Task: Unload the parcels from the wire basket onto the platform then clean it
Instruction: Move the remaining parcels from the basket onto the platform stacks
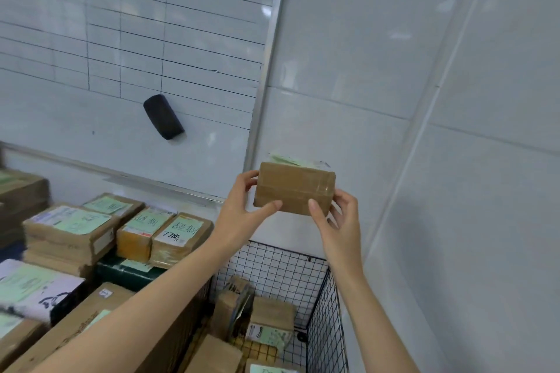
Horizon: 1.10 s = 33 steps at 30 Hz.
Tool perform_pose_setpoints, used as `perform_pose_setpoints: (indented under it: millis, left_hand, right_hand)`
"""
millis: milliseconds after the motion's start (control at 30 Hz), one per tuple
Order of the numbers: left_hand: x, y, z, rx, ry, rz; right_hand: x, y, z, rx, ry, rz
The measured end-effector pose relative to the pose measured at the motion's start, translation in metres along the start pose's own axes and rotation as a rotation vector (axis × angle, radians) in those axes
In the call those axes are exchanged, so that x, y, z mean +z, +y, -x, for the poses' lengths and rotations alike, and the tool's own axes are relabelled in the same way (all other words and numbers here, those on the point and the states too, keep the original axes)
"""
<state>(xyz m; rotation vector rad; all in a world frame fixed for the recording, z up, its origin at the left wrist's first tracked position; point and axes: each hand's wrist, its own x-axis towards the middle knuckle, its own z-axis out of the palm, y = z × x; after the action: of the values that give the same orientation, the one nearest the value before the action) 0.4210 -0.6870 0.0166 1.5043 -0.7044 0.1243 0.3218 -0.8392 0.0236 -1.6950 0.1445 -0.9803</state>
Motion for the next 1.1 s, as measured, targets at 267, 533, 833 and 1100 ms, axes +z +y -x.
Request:
perform_pose_setpoints:
  millis: [267, 533, 833, 1100]
  left_hand:
    - [-0.002, 0.012, 0.011, -0.027, -0.002, 0.04]
    - [-0.015, 0.008, 0.032, -0.021, 0.041, -0.026]
    - [-0.068, 0.012, 0.072, 0.015, 0.161, -0.124]
    - [-0.155, 0.024, 0.107, -0.009, 0.121, -0.315]
  right_hand:
    - [-0.003, -0.001, 0.008, 0.003, 0.032, -0.073]
    - [0.006, -0.013, 0.022, -0.027, 0.017, -0.034]
    - [0.058, -0.017, 0.046, 0.1, -0.172, -0.163]
    - [0.118, -0.025, 0.063, 0.146, -0.28, -0.258]
